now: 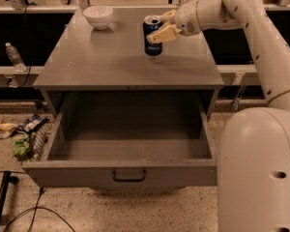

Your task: Pick pepsi can from top drawer and place on counter

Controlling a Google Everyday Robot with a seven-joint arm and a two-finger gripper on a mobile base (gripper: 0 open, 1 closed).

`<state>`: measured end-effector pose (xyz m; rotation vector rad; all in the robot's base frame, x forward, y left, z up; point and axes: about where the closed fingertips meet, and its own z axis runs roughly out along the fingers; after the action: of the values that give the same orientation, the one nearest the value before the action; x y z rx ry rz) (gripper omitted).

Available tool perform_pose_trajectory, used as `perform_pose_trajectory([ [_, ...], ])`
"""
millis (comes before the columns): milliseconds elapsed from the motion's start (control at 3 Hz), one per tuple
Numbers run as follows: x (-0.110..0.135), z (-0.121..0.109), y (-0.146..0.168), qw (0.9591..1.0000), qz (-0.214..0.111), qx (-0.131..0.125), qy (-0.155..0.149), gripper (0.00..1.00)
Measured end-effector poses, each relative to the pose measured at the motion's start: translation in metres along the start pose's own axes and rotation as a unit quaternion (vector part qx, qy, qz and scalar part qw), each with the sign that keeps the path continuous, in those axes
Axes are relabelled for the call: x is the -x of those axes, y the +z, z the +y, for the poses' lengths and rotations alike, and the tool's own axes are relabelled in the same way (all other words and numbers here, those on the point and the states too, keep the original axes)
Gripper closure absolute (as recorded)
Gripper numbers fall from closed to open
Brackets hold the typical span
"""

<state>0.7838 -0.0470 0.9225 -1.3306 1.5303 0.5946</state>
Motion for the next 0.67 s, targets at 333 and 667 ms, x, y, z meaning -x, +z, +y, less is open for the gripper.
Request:
perform_pose_trajectory([
  [333, -0.005, -0.005, 0.007, 0.9999, 0.006, 0.006, 0.015, 0.28],
  [667, -0.017, -0.008, 0.012, 0.9995, 0.008, 0.009, 0.03, 0.05],
])
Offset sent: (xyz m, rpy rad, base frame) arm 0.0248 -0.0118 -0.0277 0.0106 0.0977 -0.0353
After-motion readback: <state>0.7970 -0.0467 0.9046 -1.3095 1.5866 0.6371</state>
